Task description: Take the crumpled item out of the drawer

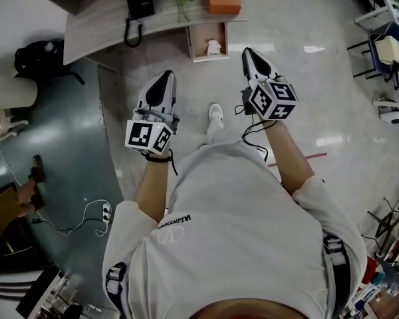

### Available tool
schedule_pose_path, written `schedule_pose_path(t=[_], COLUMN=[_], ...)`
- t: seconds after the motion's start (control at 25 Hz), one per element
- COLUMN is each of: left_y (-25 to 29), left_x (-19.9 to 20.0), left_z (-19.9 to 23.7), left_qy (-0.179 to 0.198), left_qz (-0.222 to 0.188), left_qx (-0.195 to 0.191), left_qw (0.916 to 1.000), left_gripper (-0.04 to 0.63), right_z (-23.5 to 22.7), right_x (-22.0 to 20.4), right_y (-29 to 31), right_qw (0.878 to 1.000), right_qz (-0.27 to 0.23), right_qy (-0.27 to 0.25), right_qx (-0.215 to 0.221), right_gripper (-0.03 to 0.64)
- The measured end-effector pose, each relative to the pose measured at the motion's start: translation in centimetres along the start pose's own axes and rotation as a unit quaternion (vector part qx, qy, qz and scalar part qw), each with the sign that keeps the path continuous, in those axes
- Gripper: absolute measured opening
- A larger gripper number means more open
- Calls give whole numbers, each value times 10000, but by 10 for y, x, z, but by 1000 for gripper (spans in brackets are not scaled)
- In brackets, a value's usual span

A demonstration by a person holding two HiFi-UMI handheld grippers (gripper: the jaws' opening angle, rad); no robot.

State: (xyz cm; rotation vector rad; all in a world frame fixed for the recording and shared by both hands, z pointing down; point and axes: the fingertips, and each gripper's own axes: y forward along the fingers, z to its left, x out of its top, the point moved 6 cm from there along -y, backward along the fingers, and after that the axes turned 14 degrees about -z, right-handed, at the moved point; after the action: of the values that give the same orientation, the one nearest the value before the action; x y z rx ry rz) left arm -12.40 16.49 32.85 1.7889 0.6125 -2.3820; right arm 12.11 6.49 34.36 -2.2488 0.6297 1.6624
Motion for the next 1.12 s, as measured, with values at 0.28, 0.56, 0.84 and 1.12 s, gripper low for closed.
schedule_pose_path(t=[0.28,0.56,0.84,1.12], left_y=[72,111,130,140], left_x=[-31,-73,-120,-183], left_z=[18,46,91,148], left_qy=[58,58,207,-136], left_qz=[114,486,651,946], left_qx=[92,416,546,748], left_qw=[9999,9979,9962,9926], left_gripper=[0,2,2,2], right_z=[-31,-65,-89,-88], right_x=[-14,-55,-97,-158], right_y=[69,119,172,202], right_qw=[9986,9943,9932,9883], right_qz=[377,939,973,1440], right_qy=[121,296,538,210], right_qx=[338,411,340,447], right_gripper=[-2,-2,-2,-2])
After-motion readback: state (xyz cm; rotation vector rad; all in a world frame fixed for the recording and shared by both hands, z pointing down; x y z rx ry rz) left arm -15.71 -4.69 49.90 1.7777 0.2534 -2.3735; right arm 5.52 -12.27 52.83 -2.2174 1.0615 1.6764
